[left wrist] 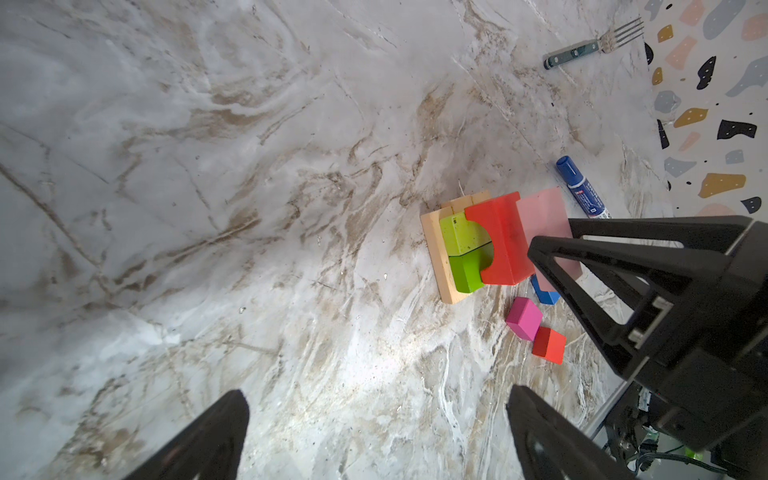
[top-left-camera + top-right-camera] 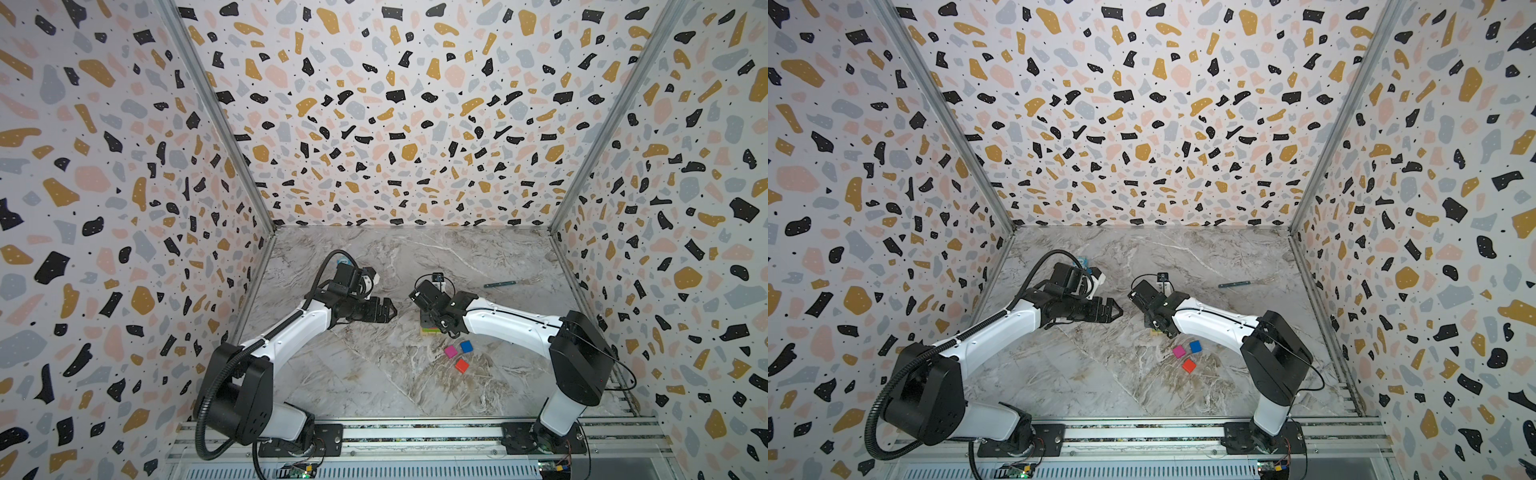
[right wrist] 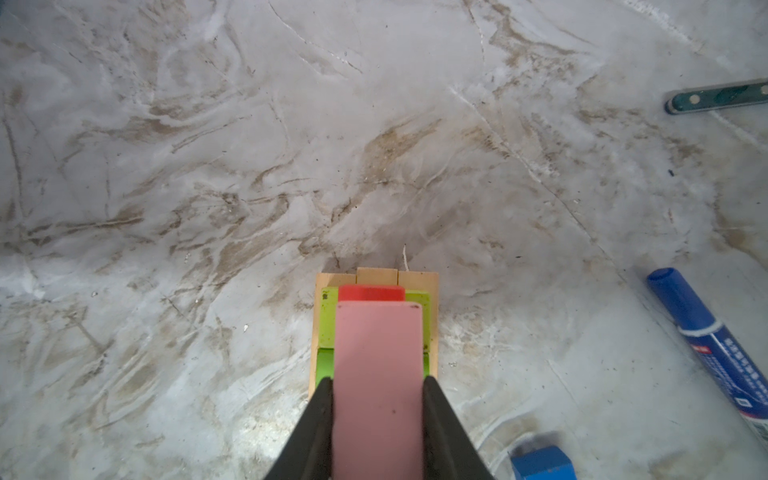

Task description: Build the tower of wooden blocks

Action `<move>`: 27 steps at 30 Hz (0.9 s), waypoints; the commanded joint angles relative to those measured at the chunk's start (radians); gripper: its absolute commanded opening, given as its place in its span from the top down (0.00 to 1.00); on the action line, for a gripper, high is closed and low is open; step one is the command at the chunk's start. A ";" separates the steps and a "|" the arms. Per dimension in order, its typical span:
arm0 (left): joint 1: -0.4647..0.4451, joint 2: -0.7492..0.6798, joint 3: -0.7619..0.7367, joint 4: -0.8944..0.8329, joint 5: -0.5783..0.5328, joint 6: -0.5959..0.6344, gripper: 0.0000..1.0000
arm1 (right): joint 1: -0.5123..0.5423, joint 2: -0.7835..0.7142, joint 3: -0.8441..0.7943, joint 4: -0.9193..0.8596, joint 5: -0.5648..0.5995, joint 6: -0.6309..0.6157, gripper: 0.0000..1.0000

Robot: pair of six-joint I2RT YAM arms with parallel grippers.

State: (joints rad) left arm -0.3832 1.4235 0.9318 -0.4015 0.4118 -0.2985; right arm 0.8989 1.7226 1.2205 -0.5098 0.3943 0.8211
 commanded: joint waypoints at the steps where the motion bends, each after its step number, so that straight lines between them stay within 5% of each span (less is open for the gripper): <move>1: 0.007 -0.016 -0.011 0.019 0.018 0.016 0.02 | 0.006 -0.001 0.039 -0.021 0.016 -0.007 0.73; 27: 0.009 -0.017 -0.014 0.021 0.023 0.015 0.02 | 0.009 0.031 0.057 -0.023 0.008 -0.005 0.68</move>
State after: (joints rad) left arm -0.3805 1.4231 0.9318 -0.3996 0.4194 -0.2985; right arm 0.9035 1.7485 1.2358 -0.5121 0.3920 0.8215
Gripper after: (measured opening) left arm 0.982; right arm 0.332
